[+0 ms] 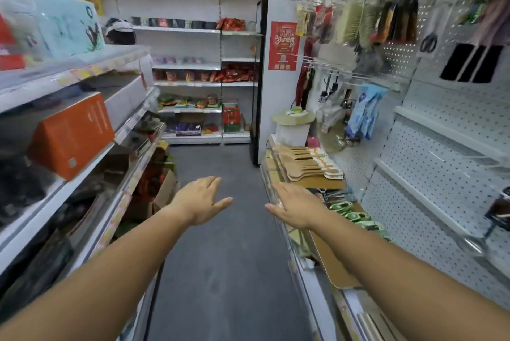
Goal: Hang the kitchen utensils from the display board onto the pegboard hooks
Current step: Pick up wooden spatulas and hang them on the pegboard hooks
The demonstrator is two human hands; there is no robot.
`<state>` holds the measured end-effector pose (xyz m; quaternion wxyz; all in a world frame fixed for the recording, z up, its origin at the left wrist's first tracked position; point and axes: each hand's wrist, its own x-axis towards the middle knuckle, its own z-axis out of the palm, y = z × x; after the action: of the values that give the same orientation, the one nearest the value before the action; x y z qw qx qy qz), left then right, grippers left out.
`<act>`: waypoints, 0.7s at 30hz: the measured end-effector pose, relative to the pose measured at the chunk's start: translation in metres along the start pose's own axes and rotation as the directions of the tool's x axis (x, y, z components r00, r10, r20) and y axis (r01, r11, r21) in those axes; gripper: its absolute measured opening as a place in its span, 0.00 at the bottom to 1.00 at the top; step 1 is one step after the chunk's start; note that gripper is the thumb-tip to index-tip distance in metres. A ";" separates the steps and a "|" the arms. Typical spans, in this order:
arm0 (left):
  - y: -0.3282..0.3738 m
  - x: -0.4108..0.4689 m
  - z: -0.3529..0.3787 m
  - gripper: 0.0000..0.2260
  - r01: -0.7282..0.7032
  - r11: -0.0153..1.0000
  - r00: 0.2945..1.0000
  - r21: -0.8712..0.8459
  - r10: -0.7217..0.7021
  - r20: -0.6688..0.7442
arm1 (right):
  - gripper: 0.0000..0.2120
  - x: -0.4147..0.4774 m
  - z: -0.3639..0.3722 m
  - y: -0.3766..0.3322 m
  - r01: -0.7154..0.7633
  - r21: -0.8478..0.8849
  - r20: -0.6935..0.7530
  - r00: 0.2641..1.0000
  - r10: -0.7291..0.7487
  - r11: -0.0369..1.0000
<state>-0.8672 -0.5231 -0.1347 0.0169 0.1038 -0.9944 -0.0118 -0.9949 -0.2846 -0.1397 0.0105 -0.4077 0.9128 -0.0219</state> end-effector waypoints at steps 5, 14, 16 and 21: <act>-0.045 0.087 -0.003 0.37 -0.008 1.000 1.000 0.002 0.008 -0.030 | 0.37 0.087 -0.004 0.012 -0.036 -0.010 -0.002 0.999 0.036 0.999; -0.072 0.257 0.011 0.35 -0.057 0.998 0.998 -0.014 0.057 -0.007 | 0.36 0.226 0.003 0.073 -0.100 0.023 0.004 0.995 0.100 0.995; -0.073 0.300 0.015 0.35 -0.067 0.998 0.998 -0.005 0.067 -0.003 | 0.37 0.261 0.006 0.096 -0.118 0.030 -0.006 0.993 0.118 0.993; -0.078 0.402 0.019 0.34 -0.055 0.998 0.996 -0.023 0.057 0.069 | 0.37 0.343 0.007 0.153 -0.120 0.032 -0.033 0.992 0.121 0.992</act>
<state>-1.2453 -0.6827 -0.1427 -0.0164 0.0753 -0.9967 -0.0252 -1.3375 -0.4385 -0.1541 0.0019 -0.3514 0.9353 -0.0419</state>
